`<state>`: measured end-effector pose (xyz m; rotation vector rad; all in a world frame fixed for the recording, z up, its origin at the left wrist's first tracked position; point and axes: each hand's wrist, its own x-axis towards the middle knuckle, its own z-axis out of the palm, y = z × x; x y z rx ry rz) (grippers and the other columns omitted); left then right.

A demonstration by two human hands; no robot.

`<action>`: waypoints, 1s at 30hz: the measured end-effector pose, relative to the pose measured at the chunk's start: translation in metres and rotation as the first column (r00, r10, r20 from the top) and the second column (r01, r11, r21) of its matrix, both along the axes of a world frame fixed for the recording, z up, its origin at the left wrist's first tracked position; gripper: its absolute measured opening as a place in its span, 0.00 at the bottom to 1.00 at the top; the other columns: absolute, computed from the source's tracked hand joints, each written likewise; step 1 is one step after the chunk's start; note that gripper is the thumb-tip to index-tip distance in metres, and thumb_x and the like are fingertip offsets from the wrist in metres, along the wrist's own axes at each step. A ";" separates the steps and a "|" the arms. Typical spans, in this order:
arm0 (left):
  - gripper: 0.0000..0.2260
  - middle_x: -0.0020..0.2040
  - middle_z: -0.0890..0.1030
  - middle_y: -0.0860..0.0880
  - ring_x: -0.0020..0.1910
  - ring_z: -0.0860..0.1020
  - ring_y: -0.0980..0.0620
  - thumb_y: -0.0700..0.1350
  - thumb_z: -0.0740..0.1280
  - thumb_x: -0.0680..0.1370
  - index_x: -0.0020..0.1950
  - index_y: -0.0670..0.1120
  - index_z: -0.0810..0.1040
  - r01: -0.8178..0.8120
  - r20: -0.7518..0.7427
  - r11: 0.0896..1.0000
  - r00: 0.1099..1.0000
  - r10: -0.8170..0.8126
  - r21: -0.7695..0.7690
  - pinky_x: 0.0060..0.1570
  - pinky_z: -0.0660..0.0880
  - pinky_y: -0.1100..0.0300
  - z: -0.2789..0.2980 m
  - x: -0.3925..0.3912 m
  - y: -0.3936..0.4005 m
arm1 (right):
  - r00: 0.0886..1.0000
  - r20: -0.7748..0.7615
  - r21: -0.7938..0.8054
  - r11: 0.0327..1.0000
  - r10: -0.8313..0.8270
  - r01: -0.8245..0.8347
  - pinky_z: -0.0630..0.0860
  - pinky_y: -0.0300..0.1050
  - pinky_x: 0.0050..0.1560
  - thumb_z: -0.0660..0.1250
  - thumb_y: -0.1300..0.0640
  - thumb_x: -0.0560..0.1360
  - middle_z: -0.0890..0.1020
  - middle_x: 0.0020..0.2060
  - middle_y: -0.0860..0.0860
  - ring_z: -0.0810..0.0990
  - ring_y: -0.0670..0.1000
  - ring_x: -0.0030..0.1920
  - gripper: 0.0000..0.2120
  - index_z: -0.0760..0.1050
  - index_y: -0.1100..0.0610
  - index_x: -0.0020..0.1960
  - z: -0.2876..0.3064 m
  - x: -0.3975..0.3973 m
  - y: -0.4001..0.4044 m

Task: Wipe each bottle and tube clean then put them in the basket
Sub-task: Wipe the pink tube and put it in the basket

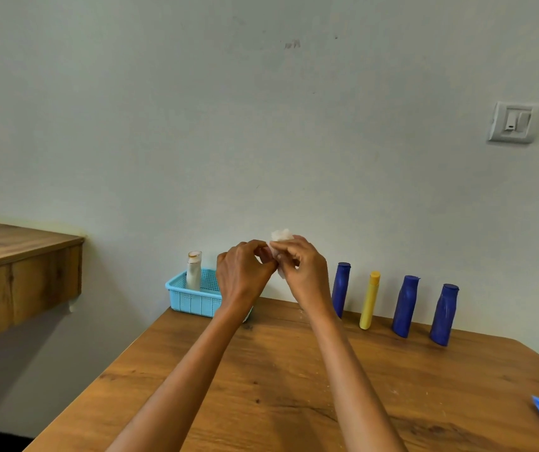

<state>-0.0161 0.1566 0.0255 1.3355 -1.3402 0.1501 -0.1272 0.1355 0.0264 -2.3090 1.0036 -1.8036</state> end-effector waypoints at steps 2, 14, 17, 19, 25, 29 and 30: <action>0.13 0.47 0.83 0.52 0.48 0.79 0.52 0.55 0.70 0.72 0.52 0.49 0.81 0.018 -0.004 1.000 1.000 -0.018 0.004 0.52 0.74 0.55 0.002 0.001 0.001 | 0.995 -0.034 0.011 0.995 -0.095 0.095 0.71 0.28 0.50 0.66 0.57 0.76 0.77 0.61 0.51 0.74 0.46 0.59 0.12 0.79 0.53 0.59 -0.002 -0.004 -0.006; 0.16 0.49 0.83 0.51 0.49 0.79 0.52 0.54 0.71 0.71 0.56 0.51 0.81 0.107 0.125 0.992 0.986 -0.115 0.067 0.57 0.73 0.51 -0.001 -0.011 0.003 | 0.851 0.175 0.302 0.849 -0.496 0.433 0.72 0.42 0.42 0.66 0.50 0.76 0.77 0.56 0.56 0.75 0.54 0.56 0.12 0.79 0.56 0.55 -0.016 -0.039 -0.022; 0.16 0.49 0.83 0.52 0.48 0.79 0.53 0.55 0.72 0.71 0.56 0.52 0.81 0.123 0.128 0.991 0.983 -0.129 0.057 0.58 0.73 0.50 -0.002 -0.008 0.001 | 0.865 0.191 0.328 0.860 -0.465 0.390 0.73 0.42 0.45 0.66 0.50 0.75 0.77 0.56 0.56 0.75 0.55 0.56 0.14 0.79 0.59 0.55 -0.017 -0.043 -0.022; 0.16 0.49 0.83 0.52 0.48 0.79 0.53 0.55 0.72 0.71 0.56 0.52 0.81 0.124 0.125 0.991 0.984 -0.129 0.053 0.59 0.72 0.51 -0.003 -0.007 -0.002 | 0.888 0.177 0.341 0.872 -0.425 0.350 0.71 0.38 0.42 0.65 0.51 0.76 0.79 0.53 0.57 0.78 0.55 0.53 0.15 0.79 0.61 0.55 -0.014 -0.040 -0.019; 0.14 0.45 0.83 0.55 0.46 0.79 0.55 0.56 0.71 0.72 0.54 0.53 0.81 0.096 0.150 0.995 0.984 -0.098 0.016 0.56 0.65 0.57 -0.004 -0.006 -0.005 | 0.944 0.149 0.328 0.915 -0.296 0.235 0.65 0.28 0.34 0.64 0.53 0.77 0.84 0.47 0.56 0.78 0.48 0.43 0.13 0.81 0.62 0.52 -0.001 -0.022 -0.011; 0.11 0.43 0.83 0.56 0.45 0.79 0.55 0.56 0.70 0.73 0.52 0.53 0.81 0.098 0.128 0.995 0.987 -0.098 0.003 0.54 0.62 0.60 -0.005 -0.002 -0.005 | 0.984 0.126 0.341 0.937 -0.125 0.075 0.71 0.32 0.39 0.64 0.55 0.77 0.83 0.47 0.55 0.78 0.47 0.44 0.12 0.80 0.62 0.53 0.011 -0.016 -0.002; 0.11 0.43 0.82 0.56 0.45 0.79 0.55 0.55 0.70 0.73 0.52 0.53 0.80 0.099 0.120 0.995 0.988 -0.099 0.004 0.53 0.62 0.60 -0.004 -0.003 -0.005 | 0.985 0.140 0.339 0.939 -0.104 0.051 0.70 0.29 0.38 0.64 0.56 0.77 0.83 0.47 0.54 0.77 0.46 0.44 0.11 0.80 0.61 0.53 0.013 -0.017 -0.002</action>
